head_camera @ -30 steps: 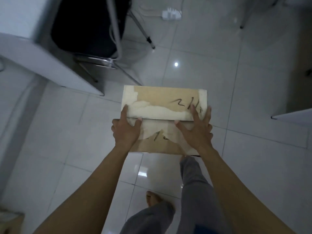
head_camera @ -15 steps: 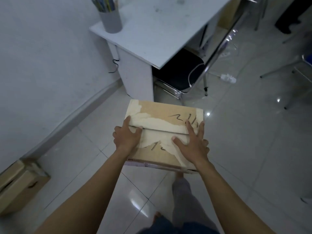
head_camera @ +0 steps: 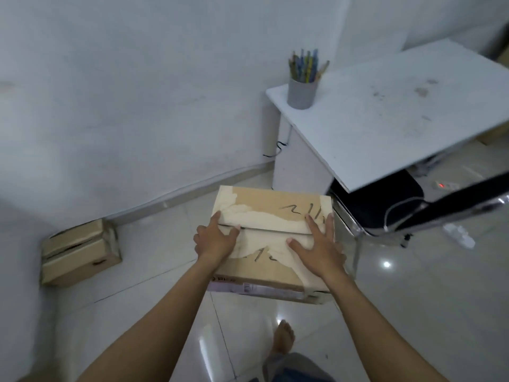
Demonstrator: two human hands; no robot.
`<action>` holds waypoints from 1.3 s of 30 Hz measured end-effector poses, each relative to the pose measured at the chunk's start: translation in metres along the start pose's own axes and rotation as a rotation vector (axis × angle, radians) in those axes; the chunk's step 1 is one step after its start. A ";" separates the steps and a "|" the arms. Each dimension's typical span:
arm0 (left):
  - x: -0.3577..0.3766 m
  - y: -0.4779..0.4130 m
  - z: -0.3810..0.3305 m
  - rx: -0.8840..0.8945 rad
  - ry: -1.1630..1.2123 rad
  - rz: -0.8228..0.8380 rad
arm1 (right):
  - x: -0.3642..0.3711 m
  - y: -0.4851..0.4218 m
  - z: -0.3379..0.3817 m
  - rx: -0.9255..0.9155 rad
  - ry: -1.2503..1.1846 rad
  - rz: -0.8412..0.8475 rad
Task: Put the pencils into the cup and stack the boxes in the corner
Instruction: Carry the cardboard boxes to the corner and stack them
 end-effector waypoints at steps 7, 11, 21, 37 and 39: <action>-0.061 -0.042 0.036 -0.173 0.114 -0.132 | 0.036 -0.050 0.099 -0.173 0.120 0.142; -0.093 -0.058 0.082 -0.244 0.158 -0.171 | 0.077 -0.049 0.148 -0.226 0.176 0.189; -0.189 -0.095 0.251 -0.283 0.193 -0.231 | 0.225 -0.005 0.262 -0.328 0.166 0.222; -0.258 -0.148 0.422 -0.423 0.339 -0.295 | 0.396 0.010 0.366 -0.423 0.214 0.388; -0.263 -0.161 0.439 -0.469 0.332 -0.292 | 0.421 0.000 0.382 -0.427 0.240 0.415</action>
Point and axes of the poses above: each hand's wrist, its own y-axis away from the middle knuckle, its own x-axis out of the palm, z = x × y, the point moved 1 cm from there along -y, towards the middle knuckle, and after that the axes turned 13 degrees about -y, right-handed, at the moved point
